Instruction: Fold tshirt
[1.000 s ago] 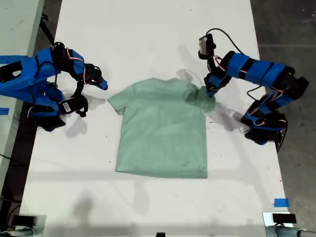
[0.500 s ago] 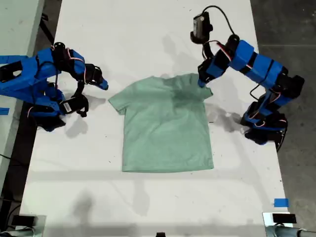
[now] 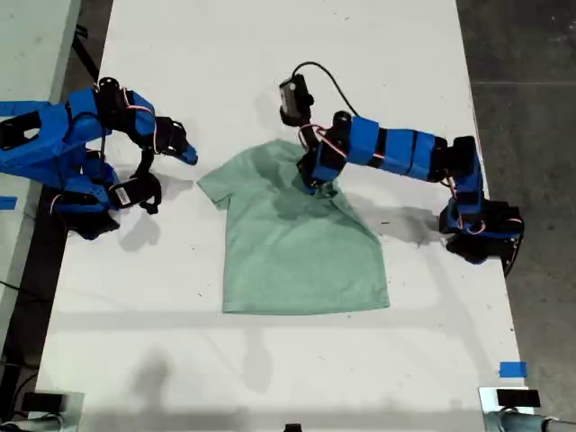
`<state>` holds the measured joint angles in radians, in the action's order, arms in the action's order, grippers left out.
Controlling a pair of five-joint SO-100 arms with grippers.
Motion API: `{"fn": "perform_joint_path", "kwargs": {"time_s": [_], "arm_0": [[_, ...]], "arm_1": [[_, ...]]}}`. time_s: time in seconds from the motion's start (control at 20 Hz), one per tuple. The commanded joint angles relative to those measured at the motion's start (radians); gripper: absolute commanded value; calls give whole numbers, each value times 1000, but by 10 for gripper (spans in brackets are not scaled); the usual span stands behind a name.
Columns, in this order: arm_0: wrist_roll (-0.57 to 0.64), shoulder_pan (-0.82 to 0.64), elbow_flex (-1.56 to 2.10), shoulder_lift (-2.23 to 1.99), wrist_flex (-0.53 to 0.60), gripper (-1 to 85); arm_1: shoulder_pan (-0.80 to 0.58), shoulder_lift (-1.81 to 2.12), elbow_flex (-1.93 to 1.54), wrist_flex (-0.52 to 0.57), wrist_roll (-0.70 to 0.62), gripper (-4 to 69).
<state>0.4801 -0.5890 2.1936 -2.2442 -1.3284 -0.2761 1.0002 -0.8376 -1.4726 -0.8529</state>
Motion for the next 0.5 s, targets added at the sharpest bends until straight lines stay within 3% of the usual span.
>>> {"fn": "perform_joint_path", "kwargs": {"time_s": [0.0, 0.15, 0.25, 0.3, 0.45], "arm_0": [[-15, 14, -26, -3, 21, 1], [-15, 15, -23, -3, 28, 1], [-15, 15, -20, -3, 37, 1], [-17, 15, -18, -2, 40, 1], [-20, 14, -21, 8, 43, 10]], "arm_1": [[23, -94, 120, 110, 21, -4], [23, -153, 127, 172, 38, 4], [23, -155, 127, 156, 23, 272], [31, -133, 132, 133, -8, 361], [23, 17, 132, 11, -12, 302]]}}
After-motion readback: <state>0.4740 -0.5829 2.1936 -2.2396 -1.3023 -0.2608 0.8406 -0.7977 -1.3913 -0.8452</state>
